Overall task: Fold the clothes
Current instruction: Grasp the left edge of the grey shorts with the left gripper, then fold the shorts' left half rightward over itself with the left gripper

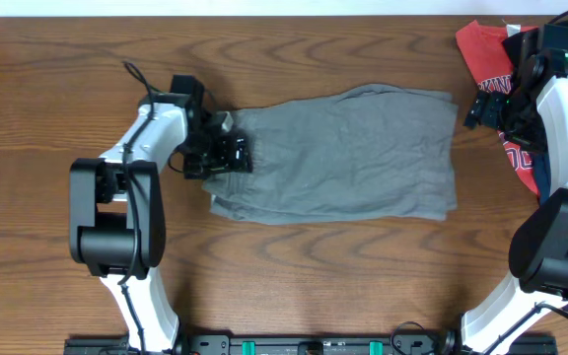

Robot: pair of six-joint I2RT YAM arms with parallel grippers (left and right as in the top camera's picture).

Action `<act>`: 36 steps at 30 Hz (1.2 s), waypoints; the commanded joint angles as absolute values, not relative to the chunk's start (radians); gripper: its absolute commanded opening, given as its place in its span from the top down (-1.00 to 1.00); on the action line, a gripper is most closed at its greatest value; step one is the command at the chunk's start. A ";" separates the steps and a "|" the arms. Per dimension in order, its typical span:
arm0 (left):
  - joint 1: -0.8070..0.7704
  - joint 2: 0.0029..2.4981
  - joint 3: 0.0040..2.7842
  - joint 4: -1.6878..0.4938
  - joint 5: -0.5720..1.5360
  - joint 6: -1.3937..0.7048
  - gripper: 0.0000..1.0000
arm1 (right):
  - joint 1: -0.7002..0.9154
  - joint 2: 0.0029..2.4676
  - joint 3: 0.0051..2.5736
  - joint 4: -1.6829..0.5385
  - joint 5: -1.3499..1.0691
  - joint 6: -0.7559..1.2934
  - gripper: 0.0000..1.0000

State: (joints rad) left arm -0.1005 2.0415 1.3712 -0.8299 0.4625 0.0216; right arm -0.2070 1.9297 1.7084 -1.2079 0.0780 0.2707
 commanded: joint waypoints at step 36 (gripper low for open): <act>0.028 1.913 1.825 -1.423 0.207 0.031 0.89 | -0.208 1.934 1.718 -1.208 0.078 0.284 -0.99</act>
